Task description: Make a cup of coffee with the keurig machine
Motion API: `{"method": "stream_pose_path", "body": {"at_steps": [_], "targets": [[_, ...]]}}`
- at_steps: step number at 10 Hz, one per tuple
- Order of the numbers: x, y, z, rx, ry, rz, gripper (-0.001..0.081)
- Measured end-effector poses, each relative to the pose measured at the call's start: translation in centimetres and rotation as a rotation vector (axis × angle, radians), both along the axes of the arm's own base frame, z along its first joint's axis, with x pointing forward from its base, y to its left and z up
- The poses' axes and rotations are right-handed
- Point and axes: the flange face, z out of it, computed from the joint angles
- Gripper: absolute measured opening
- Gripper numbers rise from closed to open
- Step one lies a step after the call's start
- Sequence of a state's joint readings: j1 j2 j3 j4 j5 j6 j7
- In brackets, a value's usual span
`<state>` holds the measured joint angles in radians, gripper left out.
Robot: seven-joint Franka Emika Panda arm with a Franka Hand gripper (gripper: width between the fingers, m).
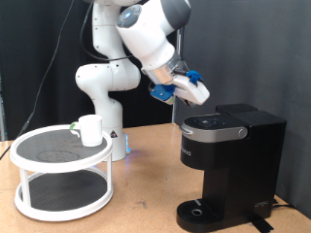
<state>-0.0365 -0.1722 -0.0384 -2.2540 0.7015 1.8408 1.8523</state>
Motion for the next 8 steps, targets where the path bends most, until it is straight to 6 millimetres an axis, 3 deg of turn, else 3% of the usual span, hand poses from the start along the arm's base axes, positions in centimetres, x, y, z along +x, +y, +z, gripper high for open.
{"method": "stream_pose_path", "body": {"at_steps": [4,6,8], "targets": [[-3.9,-3.1,-0.3,0.065,0.053,0.037,0.0000],[-3.6,-2.9,-0.6,0.049,0.064,0.001,0.0000],[-3.4,-3.1,-1.2,0.049,-0.001,-0.158,0.0000]]}}
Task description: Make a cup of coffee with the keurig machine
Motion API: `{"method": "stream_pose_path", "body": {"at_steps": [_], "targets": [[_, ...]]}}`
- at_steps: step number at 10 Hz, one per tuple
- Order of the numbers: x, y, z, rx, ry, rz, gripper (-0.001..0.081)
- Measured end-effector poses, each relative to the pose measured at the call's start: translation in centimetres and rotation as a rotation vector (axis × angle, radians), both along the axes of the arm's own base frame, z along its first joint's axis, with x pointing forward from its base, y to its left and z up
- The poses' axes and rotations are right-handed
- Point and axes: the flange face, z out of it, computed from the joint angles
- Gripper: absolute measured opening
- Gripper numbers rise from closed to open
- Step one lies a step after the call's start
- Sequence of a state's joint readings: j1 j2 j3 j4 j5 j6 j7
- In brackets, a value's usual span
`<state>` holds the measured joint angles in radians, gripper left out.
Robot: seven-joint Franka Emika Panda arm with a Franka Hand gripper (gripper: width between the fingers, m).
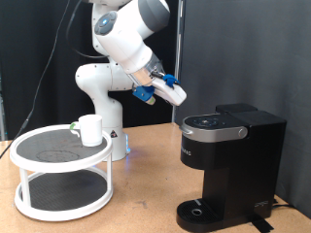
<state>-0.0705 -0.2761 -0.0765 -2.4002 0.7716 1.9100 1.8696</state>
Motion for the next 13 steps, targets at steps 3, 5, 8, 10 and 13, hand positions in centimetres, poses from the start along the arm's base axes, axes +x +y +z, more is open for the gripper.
{"method": "stream_pose_path", "body": {"at_steps": [3,5,8,10,13], "targets": [[-2.8,-2.6,0.0,0.059,-0.040,-0.136,0.0000],[-4.7,-4.9,0.1,0.090,-0.035,-0.141,0.0000],[-7.1,-7.8,0.3,0.109,-0.043,-0.117,0.0000],[-7.3,-7.7,0.1,0.113,-0.031,-0.105,0.0000],[-9.8,-10.3,-0.7,0.117,0.053,-0.071,0.0000]]}}
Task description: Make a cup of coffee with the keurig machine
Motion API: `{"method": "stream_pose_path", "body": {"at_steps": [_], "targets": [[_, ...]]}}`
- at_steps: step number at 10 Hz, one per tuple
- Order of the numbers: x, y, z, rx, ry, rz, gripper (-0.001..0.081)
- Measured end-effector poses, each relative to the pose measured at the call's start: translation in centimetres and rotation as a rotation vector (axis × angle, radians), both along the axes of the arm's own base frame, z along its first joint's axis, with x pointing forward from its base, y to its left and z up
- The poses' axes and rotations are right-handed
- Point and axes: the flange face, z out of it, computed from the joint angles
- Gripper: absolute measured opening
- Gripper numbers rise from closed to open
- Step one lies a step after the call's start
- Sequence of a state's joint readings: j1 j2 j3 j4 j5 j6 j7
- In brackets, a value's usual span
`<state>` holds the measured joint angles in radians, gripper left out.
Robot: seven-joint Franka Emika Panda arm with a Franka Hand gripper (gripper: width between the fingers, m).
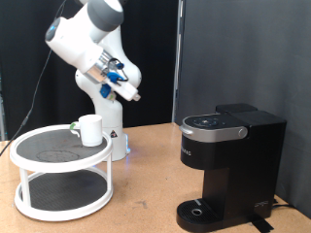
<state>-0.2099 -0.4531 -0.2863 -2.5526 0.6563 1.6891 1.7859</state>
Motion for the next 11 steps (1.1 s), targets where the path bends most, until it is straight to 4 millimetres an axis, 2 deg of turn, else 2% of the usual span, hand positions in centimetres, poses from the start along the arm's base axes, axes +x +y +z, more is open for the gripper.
{"method": "stream_pose_path", "body": {"at_steps": [4,8,9,11], "targets": [[-3.6,-5.2,-0.4,-0.008,-0.022,0.010,0.0000],[-7.8,-9.2,-0.8,-0.040,0.020,0.087,0.0000],[-8.6,-9.9,-0.8,-0.034,0.013,0.067,0.0000],[-8.6,-9.9,-0.8,-0.033,0.006,0.077,0.0000]]}}
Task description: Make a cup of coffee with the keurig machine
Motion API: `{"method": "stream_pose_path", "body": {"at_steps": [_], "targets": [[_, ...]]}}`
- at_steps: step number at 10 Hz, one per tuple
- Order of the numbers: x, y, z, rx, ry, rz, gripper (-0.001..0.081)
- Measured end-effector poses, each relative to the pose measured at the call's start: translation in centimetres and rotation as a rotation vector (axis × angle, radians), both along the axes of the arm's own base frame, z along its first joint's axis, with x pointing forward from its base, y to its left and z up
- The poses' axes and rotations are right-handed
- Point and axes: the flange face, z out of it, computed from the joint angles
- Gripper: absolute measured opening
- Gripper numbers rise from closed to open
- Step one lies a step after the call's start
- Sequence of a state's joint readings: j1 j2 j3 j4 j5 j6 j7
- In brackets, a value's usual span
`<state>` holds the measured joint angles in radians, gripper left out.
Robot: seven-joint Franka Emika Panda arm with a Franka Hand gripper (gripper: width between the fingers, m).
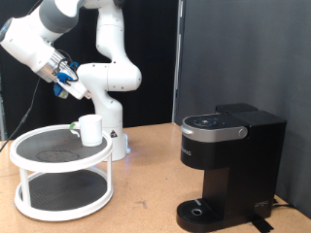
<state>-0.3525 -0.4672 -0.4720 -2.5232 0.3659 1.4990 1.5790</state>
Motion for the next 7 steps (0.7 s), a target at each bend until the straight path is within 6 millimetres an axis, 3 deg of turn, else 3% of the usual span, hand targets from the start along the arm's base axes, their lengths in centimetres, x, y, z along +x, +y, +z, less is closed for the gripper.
{"method": "stream_pose_path", "body": {"at_steps": [7], "targets": [[-2.4,-3.8,0.0,0.040,-0.070,-0.086,0.0000]]}}
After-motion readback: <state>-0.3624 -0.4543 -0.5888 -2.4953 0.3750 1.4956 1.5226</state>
